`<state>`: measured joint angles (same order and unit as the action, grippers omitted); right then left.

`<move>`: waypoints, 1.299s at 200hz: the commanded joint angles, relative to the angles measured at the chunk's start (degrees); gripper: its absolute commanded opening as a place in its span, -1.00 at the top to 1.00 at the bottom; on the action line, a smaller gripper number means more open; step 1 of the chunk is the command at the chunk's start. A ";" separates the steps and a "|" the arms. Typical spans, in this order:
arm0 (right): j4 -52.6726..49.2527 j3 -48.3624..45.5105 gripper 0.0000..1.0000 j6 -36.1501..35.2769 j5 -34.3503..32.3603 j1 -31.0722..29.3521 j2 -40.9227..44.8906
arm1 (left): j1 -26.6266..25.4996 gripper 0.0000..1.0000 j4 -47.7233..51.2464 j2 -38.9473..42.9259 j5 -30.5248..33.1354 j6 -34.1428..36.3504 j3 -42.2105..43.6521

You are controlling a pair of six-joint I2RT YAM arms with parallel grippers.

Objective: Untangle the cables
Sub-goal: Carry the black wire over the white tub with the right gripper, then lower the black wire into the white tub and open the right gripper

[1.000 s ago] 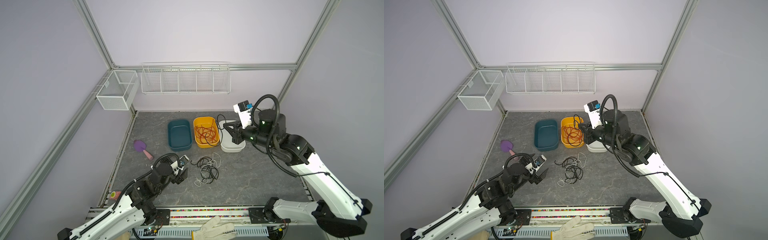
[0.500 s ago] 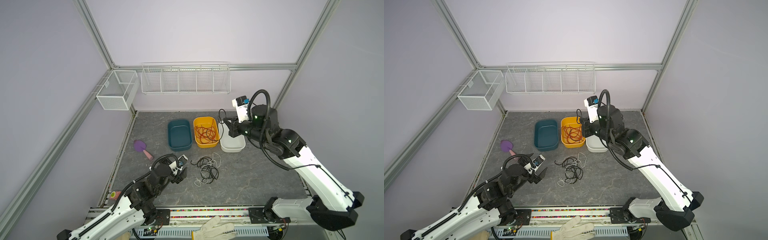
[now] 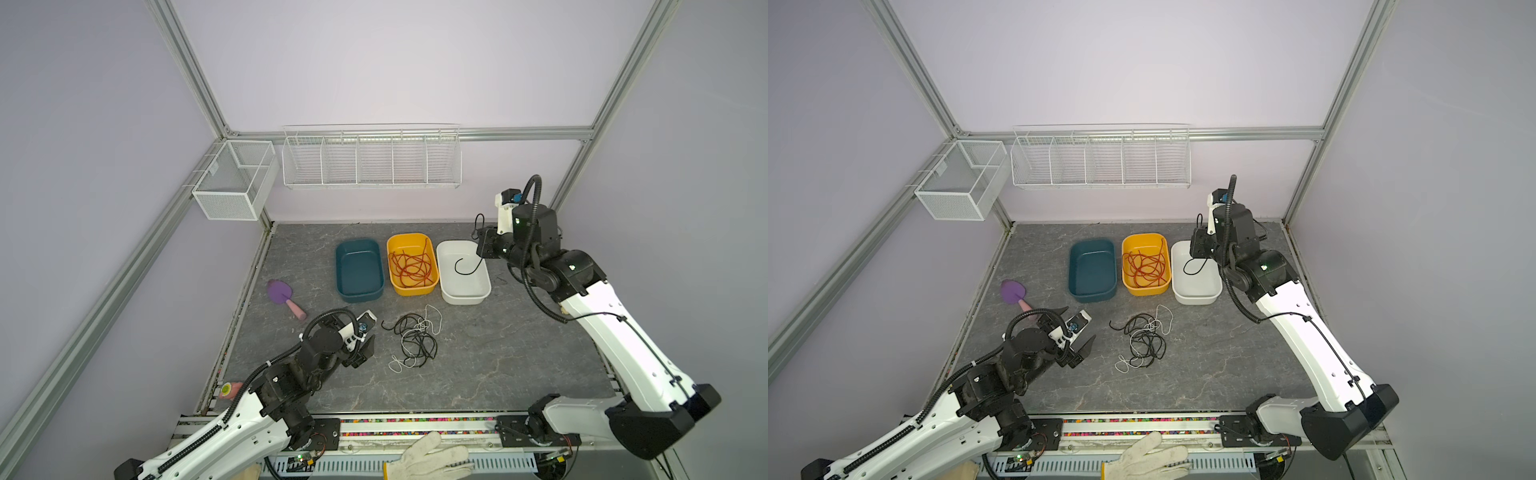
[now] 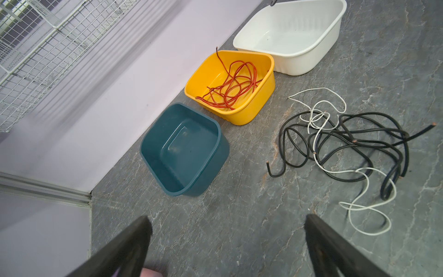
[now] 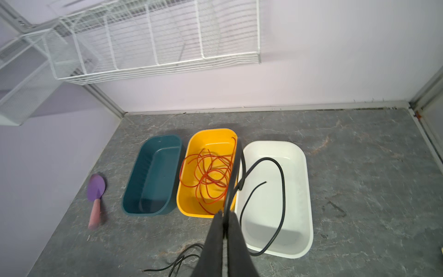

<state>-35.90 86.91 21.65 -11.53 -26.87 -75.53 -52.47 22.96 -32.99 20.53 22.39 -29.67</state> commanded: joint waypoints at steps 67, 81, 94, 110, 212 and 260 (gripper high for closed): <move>4.60 -8.12 0.87 5.57 4.57 6.28 -8.92 | -0.18 -0.99 -0.53 -0.19 -5.24 0.99 0.72; 5.13 -8.69 0.86 5.85 6.58 6.80 -10.54 | -0.22 -0.99 -0.52 -0.23 -5.24 0.99 0.66; 4.92 -9.01 0.86 6.20 7.38 6.95 -11.98 | -0.18 -0.99 -0.54 -0.15 -5.30 0.94 0.71; 5.13 -9.80 0.86 6.99 8.22 7.24 -13.33 | -0.18 -0.99 -0.50 -0.19 -5.42 1.11 0.69; 4.03 -11.09 0.76 10.52 16.58 8.64 -23.71 | -0.18 -0.99 -0.62 -2.13 -16.44 1.55 1.10; 2.25 -10.80 0.63 10.26 16.04 9.08 -26.37 | -0.23 -0.99 -0.72 -3.45 -18.52 1.47 1.06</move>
<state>-31.99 76.18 31.51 4.14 -18.26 -100.51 -52.47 22.94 -35.99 4.60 23.00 -29.56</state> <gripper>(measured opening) 0.183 0.994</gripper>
